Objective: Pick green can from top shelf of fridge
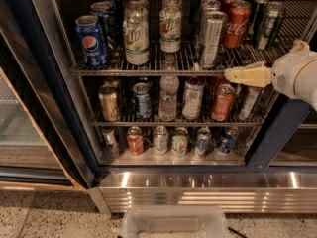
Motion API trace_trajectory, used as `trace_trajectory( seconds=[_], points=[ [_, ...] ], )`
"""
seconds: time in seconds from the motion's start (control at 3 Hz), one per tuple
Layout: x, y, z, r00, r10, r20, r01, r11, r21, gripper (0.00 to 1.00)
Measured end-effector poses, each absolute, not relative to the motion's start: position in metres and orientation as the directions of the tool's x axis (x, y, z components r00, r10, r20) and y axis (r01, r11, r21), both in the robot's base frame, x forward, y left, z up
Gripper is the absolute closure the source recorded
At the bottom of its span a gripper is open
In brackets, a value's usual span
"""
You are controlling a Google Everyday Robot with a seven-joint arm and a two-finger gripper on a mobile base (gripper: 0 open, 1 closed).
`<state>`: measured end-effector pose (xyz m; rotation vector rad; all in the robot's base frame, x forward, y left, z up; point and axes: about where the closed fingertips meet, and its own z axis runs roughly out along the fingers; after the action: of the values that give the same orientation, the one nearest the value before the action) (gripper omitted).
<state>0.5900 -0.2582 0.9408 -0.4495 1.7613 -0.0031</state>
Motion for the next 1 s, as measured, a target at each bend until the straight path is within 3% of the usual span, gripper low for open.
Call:
trace_trajectory(
  seconds=[1.0],
  points=[
    [0.608, -0.264, 0.946, -0.143, -0.270, -0.952, -0.254, 0.940, -0.228, 0.08]
  ],
)
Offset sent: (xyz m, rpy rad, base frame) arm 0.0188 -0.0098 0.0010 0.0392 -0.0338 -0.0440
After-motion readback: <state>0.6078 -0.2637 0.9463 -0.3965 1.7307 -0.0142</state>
